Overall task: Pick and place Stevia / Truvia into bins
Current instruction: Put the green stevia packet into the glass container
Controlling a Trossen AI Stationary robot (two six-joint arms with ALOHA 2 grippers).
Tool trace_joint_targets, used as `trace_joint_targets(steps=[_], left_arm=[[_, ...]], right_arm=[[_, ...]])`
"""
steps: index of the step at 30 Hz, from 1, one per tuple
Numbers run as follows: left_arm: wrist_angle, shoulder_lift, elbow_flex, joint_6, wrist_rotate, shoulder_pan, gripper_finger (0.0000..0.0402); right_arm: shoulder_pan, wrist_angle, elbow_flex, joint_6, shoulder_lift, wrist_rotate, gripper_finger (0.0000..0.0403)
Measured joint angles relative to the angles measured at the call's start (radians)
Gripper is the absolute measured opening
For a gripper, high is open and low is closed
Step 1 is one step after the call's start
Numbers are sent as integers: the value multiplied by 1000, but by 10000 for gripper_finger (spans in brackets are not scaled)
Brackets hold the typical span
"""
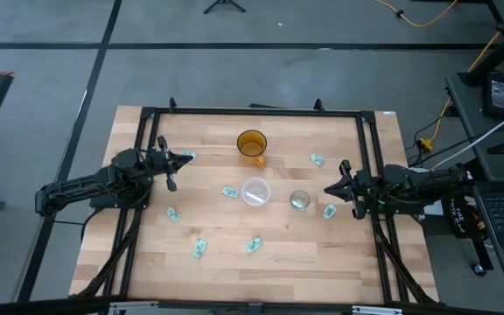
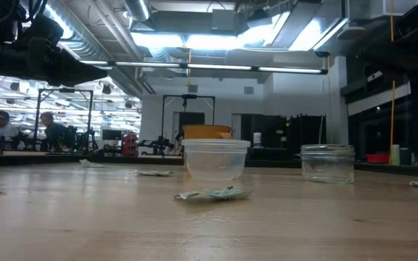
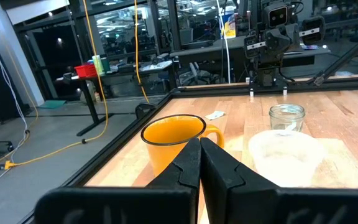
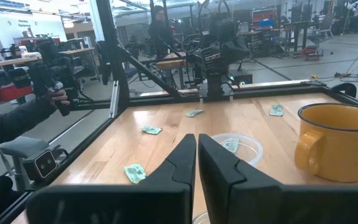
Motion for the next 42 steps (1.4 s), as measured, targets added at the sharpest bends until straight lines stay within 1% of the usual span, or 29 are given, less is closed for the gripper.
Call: trace_joint_targets(steps=[5, 10, 24, 29, 32, 35, 39, 42], left_arm=[[4, 0, 0, -1, 0, 0, 2], [4, 0, 0, -1, 0, 0, 2], [9, 0, 0, 5, 1, 0, 2], [2, 0, 0, -66, 35, 0, 2], [10, 0, 0, -106, 82, 0, 2], [18, 0, 0, -116, 128, 0, 2], [16, 0, 0, -143, 117, 0, 2], [14, 13, 0, -148, 110, 0, 2]], right_arm=[[0, 0, 0, 9, 0, 0, 23], [0, 0, 0, 60, 0, -1, 23], [0, 0, 0, 53, 0, 2, 23], [0, 9, 0, 50, 0, 65, 23], [0, 20, 0, 4, 4, 114, 23], [0, 26, 0, -42, 18, 169, 23], [-1, 36, 0, -36, 51, 267, 19], [-8, 39, 0, -18, 83, 297, 6]])
